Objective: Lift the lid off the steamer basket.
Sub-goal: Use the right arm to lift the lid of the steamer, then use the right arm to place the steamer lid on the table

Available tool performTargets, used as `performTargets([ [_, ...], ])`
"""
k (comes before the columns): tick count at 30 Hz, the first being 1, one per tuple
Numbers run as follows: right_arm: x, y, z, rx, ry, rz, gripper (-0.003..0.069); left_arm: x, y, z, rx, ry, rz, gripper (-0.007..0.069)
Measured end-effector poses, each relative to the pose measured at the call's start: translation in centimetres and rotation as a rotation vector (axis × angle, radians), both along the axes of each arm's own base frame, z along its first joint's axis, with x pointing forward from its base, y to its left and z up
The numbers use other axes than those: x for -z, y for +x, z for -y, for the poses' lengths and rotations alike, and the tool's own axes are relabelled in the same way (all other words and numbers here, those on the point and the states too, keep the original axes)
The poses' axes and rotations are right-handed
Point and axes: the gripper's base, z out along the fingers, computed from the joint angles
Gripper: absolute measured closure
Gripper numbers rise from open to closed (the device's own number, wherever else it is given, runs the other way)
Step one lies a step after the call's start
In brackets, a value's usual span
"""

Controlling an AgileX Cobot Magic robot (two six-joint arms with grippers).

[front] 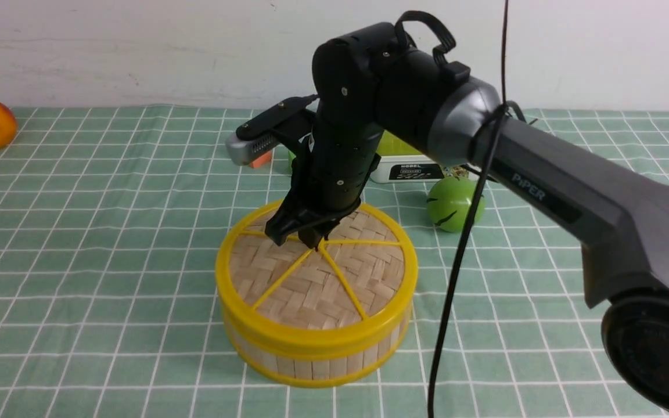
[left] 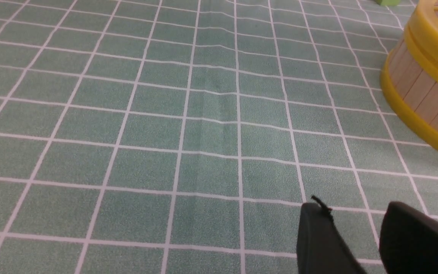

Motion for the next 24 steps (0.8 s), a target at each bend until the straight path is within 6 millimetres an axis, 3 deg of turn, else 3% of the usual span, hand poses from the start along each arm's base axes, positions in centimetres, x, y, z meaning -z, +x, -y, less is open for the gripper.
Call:
performTargets([
  [5,-2.1,-0.3,0.9,0.01,0.022,0.03,0.0581,0.0,0.0,0.0,0.0,0.0,0.0,0.0386],
  [6,-5.6,-0.8,2.4,0.028,0.065,0.087,0.0581,0.0,0.0,0.0,0.0,0.0,0.0,0.0386],
  [7,-6.0,-0.9,2.5,0.03,0.071,0.093,0.0581,0.0,0.0,0.0,0.0,0.0,0.0,0.0386],
  [8,-9.3,-1.6,4.3,0.051,0.113,0.149,0.0581,0.0,0.0,0.0,0.0,0.0,0.0,0.0386],
  [10,-12.6,-2.4,6.8,0.087,0.151,0.206,0.0581,0.0,0.0,0.0,0.0,0.0,0.0,0.0386],
  [11,-13.0,-2.5,7.1,0.091,0.157,0.214,0.0581,0.0,0.0,0.0,0.0,0.0,0.0,0.0386],
  [13,-14.7,-3.1,9.9,0.14,0.164,0.236,0.0581,0.0,0.0,0.0,0.0,0.0,0.0,0.0386],
  [14,-15.7,-3.9,13.3,0.206,0.151,0.24,0.0581,0.0,0.0,0.0,0.0,0.0,0.0,0.0386],
  [15,-15.3,-4.0,13.4,0.206,0.141,0.225,0.0581,0.0,0.0,0.0,0.0,0.0,0.0,0.0386],
  [16,-14.8,-4.4,15.9,0.262,0.113,0.198,0.0581,0.0,0.0,0.0,0.0,0.0,0.0,0.0386],
  [17,-14.1,-4.4,16.5,0.276,0.096,0.174,0.0581,0.0,0.0,0.0,0.0,0.0,0.0,0.0386],
  [19,-11.2,-4.7,20.1,0.365,0.029,0.077,0.0581,0.0,0.0,0.0,0.0,0.0,0.0,0.0386],
  [22,-8.3,-4.9,21.7,0.41,-0.008,0.005,0.0581,0.0,0.0,0.0,0.0,0.0,0.0,0.0386],
  [23,-5.8,-4.8,22.5,0.437,-0.024,-0.024,0.0581,0.0,0.0,0.0,0.0,0.0,0.0,0.0386],
  [24,-4.6,-4.7,22.8,0.446,-0.022,-0.022,0.0581,0.0,0.0,0.0,0.0,0.0,0.0,0.0386],
])
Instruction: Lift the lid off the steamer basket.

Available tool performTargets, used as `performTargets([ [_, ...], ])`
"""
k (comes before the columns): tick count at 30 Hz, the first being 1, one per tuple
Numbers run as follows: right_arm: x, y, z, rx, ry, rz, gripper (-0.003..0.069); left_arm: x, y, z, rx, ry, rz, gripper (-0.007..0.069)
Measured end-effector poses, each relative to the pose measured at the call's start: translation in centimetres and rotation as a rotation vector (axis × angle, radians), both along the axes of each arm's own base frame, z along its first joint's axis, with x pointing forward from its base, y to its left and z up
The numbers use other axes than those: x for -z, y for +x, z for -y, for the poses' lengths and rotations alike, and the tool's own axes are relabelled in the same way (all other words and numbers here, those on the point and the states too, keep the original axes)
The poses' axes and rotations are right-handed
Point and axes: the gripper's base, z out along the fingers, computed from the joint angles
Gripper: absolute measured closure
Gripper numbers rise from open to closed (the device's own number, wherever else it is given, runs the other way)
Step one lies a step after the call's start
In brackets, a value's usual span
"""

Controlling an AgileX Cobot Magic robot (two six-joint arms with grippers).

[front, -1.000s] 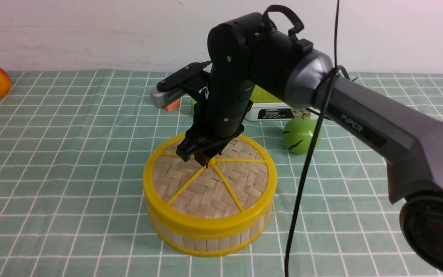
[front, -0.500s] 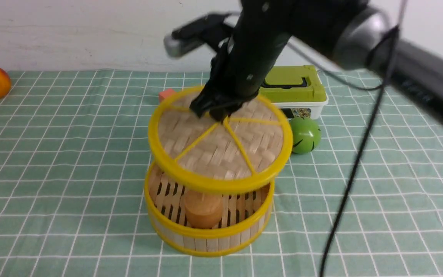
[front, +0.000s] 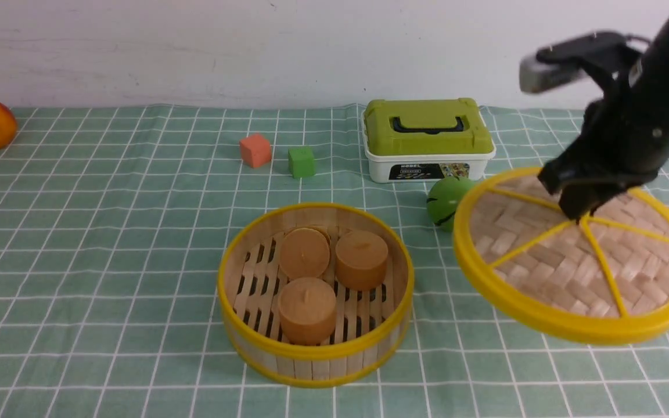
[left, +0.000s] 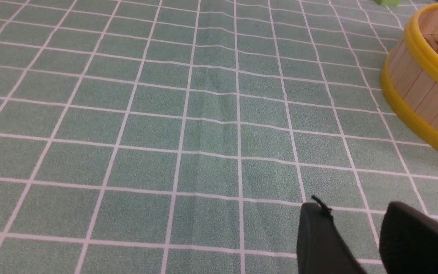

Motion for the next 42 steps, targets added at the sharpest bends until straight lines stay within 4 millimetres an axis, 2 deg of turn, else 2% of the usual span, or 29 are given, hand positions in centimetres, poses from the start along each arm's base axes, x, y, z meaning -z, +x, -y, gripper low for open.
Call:
performTargets([
  [1,0.3,0.1,0.0,0.002,0.002,0.011,0.0581,0.0,0.0,0.0,0.0,0.0,0.0,0.0386],
  [5,5.4,0.8,-0.1,0.019,0.006,0.02,0.0581,0.0,0.0,0.0,0.0,0.0,0.0,0.0386],
  [6,5.7,0.9,-0.1,0.02,0.008,0.024,0.0581,0.0,0.0,0.0,0.0,0.0,0.0,0.0386],
  [8,8.3,1.7,-0.2,0.025,0.003,0.013,0.0581,0.0,0.0,0.0,0.0,0.0,0.0,0.0386],
  [10,9.7,2.4,-0.4,0.029,0.002,0.013,0.0581,0.0,0.0,0.0,0.0,0.0,0.0,0.0386],
  [16,11.6,3.3,-0.6,0.032,0.0,0.017,0.0547,0.0,0.0,0.0,0.0,0.0,0.0,0.0386],
  [19,11.3,3.4,-0.6,0.032,0.002,0.021,0.0459,0.0,0.0,0.0,0.0,0.0,0.0,0.0386],
  [21,10.5,3.4,-0.6,0.028,-0.002,-0.001,0.0404,0.0,0.0,0.0,0.0,0.0,0.0,0.0386],
  [23,8.3,3.0,-0.6,0.021,-0.001,-0.005,0.036,0.0,0.0,0.0,0.0,0.0,0.0,0.0386],
  [25,3.9,2.1,-0.4,-0.003,0.007,0.054,0.0342,0.0,0.0,0.0,0.0,0.0,0.0,0.0386],
  [28,-1.7,0.0,0.1,-0.036,0.022,0.183,0.0352,0.0,0.0,0.0,0.0,0.0,0.0,0.0386],
  [29,-4.1,-1.5,0.4,-0.043,0.033,0.245,0.0375,0.0,0.0,0.0,0.0,0.0,0.0,0.0386],
  [31,-7.7,-4.7,1.1,-0.046,0.055,0.34,0.0434,0.0,0.0,0.0,0.0,0.0,0.0,0.0386],
  [32,-7.6,-4.7,1.1,-0.047,0.054,0.337,0.044,0.0,0.0,0.0,0.0,0.0,0.0,0.0386],
  [33,-9.1,-6.8,1.6,-0.049,0.068,0.384,0.0489,0.0,0.0,0.0,0.0,0.0,0.0,0.0386],
  [34,-9.0,-7.0,1.6,-0.049,0.069,0.383,0.0503,0.0,0.0,0.0,0.0,0.0,0.0,0.0386],
  [36,-9.3,-10.3,2.2,-0.049,0.099,0.412,0.0608,0.0,0.0,0.0,0.0,0.0,0.0,0.0386],
  [37,-9.4,-11.2,2.3,-0.049,0.111,0.427,0.0635,0.0,0.0,0.0,0.0,0.0,0.0,0.0386],
  [38,-9.1,-11.4,2.4,-0.049,0.112,0.419,0.064,0.0,0.0,0.0,0.0,0.0,0.0,0.0386],
  [39,-8.5,-13.0,2.6,-0.046,0.135,0.43,0.0668,0.0,0.0,0.0,0.0,0.0,0.0,0.0386],
  [41,-8.2,-14.2,2.8,-0.043,0.157,0.445,0.0678,0.0,0.0,0.0,0.0,0.0,0.0,0.0386],
  [42,-7.4,-15.5,2.9,-0.038,0.182,0.448,0.0681,0.0,0.0,0.0,0.0,0.0,0.0,0.0386],
])
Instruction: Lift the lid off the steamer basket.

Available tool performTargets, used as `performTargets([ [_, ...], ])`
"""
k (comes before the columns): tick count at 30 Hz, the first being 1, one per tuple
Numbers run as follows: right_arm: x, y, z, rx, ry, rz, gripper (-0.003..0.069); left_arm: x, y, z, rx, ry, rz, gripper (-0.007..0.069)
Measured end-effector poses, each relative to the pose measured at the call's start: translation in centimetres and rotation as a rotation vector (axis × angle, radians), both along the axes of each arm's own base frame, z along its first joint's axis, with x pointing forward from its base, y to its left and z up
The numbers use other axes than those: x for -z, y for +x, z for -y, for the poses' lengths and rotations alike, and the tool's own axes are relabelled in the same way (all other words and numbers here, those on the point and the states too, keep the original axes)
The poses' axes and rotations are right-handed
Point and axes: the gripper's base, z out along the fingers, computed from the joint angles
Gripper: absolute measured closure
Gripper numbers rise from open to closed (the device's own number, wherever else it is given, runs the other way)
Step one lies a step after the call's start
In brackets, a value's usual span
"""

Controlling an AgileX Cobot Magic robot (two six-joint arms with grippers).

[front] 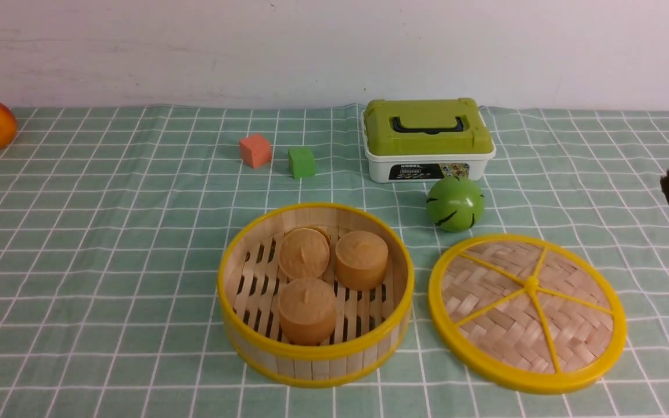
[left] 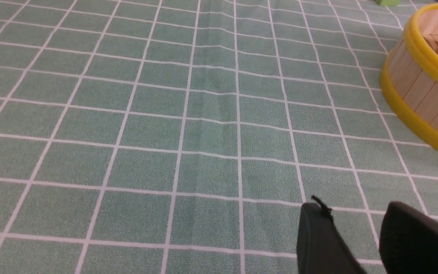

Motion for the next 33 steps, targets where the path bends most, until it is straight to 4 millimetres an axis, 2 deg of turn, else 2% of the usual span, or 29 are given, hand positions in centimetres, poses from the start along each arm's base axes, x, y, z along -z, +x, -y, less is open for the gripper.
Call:
performTargets([
  [1,0.3,-1.3,0.2,0.001,0.027,0.022,0.0682,0.0,0.0,0.0,0.0,0.0,0.0,0.0386],
  [3,0.9,-2.1,0.3,0.001,0.042,0.024,0.0681,0.0,0.0,0.0,0.0,0.0,0.0,0.0386],
  [4,1.4,-3.5,0.5,0.001,0.06,0.044,0.0683,0.0,0.0,0.0,0.0,0.0,0.0,0.0386],
  [10,2.9,-6.8,1.3,-0.007,0.058,0.034,0.068,0.0,0.0,0.0,0.0,0.0,0.0,0.0386],
  [18,2.0,-9.6,1.8,-0.022,0.079,0.104,0.0675,0.0,0.0,0.0,0.0,0.0,0.0,0.0386],
  [26,2.3,-10.1,2.2,0.0,0.062,0.182,0.0673,0.0,0.0,0.0,0.0,0.0,0.0,0.0386],
  [29,4.0,-10.0,2.6,0.032,0.061,0.276,0.0674,0.0,0.0,0.0,0.0,0.0,0.0,0.0386],
  [30,5.4,-10.2,3.1,0.06,0.039,0.37,0.0677,0.0,0.0,0.0,0.0,0.0,0.0,0.0386],
  [31,5.9,-10.1,3.1,0.069,0.043,0.383,0.0677,0.0,0.0,0.0,0.0,0.0,0.0,0.0386],
  [33,8.2,-10.4,3.7,0.123,0.038,0.484,0.0677,0.0,0.0,0.0,0.0,0.0,0.0,0.0386],
])
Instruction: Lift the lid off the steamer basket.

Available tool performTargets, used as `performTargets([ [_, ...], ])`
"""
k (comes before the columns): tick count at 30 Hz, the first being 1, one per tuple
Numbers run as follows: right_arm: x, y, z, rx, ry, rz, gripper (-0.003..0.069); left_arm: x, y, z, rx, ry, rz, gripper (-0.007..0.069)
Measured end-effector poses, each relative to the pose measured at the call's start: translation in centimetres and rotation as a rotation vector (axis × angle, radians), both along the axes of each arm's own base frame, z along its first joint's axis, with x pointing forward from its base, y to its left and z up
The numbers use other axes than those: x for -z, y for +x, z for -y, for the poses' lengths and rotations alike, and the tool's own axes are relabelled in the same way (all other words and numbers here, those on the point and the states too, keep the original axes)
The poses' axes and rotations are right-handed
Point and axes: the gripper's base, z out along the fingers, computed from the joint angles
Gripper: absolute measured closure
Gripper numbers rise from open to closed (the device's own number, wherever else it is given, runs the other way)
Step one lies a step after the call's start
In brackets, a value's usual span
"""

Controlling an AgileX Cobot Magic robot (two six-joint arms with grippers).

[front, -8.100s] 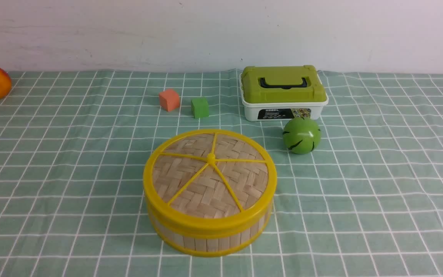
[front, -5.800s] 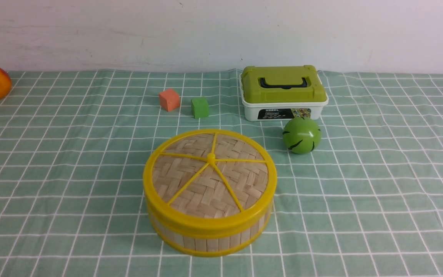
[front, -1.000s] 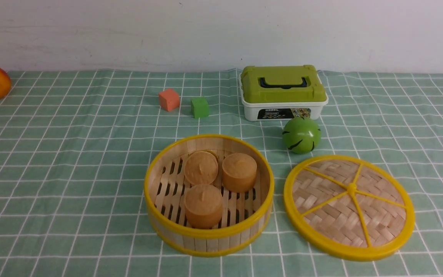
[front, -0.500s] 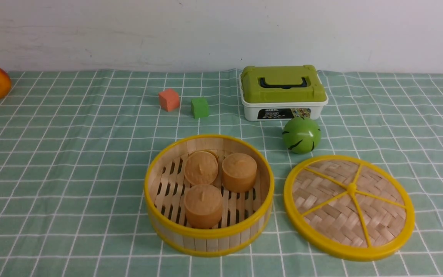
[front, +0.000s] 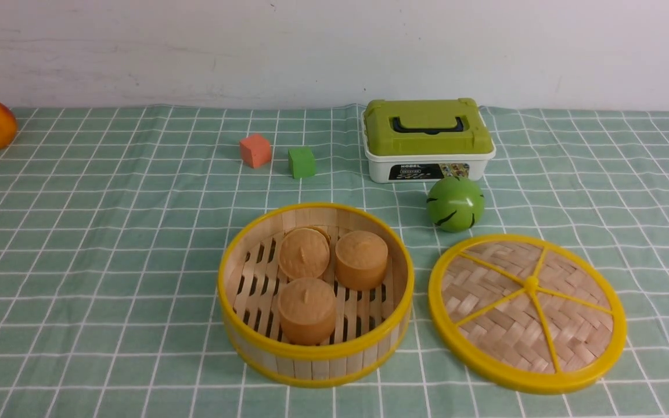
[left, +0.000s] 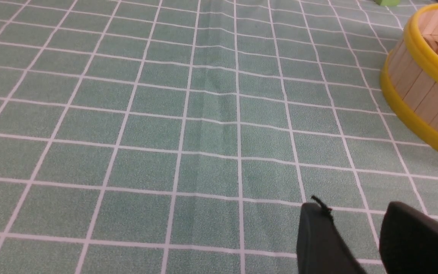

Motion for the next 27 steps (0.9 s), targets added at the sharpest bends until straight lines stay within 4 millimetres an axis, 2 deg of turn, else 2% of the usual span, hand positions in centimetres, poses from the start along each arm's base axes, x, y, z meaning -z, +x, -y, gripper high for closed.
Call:
performTargets([
  [1,0.8,-0.3,0.3,0.029,0.007,0.058,0.0677,0.0,0.0,0.0,0.0,0.0,0.0,0.0386],
  [2,2.8,-0.9,0.9,0.089,0.045,0.105,0.0677,0.0,0.0,0.0,0.0,0.0,0.0,0.0386],
  [4,4.0,-1.2,1.2,0.13,0.079,0.12,0.0677,0.0,0.0,0.0,0.0,0.0,0.0,0.0386],
  [5,6.3,-1.7,1.6,0.196,0.139,0.116,0.0677,0.0,0.0,0.0,0.0,0.0,0.0,0.0386],
  [6,6.5,-1.8,1.7,0.212,0.154,0.123,0.0677,0.0,0.0,0.0,0.0,0.0,0.0,0.0386],
  [7,8.7,-2.2,2.0,0.275,0.207,0.111,0.0677,0.0,0.0,0.0,0.0,0.0,0.0,0.0386],
  [10,11.3,-2.5,2.3,0.323,0.237,0.085,0.0677,0.0,0.0,0.0,0.0,0.0,0.0,0.0386],
  [17,12.9,-2.7,2.4,0.356,0.235,-0.03,0.0677,0.0,0.0,0.0,0.0,0.0,0.0,0.0386],
  [27,13.2,-2.9,2.4,0.367,0.239,-0.084,0.0677,0.0,0.0,0.0,0.0,0.0,0.0,0.0386],
])
